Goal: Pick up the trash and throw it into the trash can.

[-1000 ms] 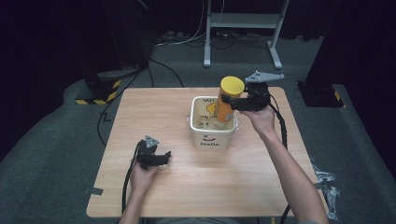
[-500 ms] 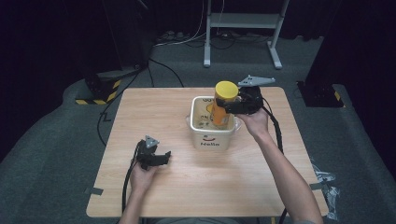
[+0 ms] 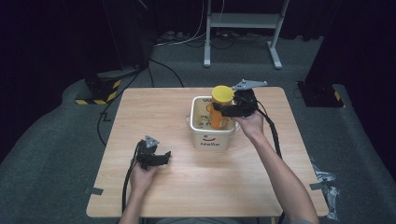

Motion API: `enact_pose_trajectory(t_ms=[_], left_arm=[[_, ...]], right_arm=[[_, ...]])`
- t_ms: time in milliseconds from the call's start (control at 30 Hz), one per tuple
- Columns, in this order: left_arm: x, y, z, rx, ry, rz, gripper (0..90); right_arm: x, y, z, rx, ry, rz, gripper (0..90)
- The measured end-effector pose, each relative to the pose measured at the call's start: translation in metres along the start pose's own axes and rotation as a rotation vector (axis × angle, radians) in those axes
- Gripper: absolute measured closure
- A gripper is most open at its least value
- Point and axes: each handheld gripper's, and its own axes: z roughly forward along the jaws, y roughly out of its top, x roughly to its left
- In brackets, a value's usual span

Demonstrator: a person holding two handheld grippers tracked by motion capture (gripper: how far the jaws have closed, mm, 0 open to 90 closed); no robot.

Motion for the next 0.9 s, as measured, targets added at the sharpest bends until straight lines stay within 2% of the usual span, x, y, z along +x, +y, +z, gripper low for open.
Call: enact_pose_trajectory(t_ms=[133,567,900], left_arm=[[0.0,0.0,0.0,0.003,0.0,0.004,19.8],[0.0,0.0,0.0,0.006,0.0,0.004,19.8],[0.0,0.0,0.0,0.006,0.0,0.004,19.8]], right_arm=[[0.001,-0.003,0.005,0.007,-0.01,-0.005,24.1],[-0.011,-0.025,0.016,0.029,-0.015,0.044,24.2],[-0.011,-0.029,0.025,0.059,-0.016,0.036,24.1]])
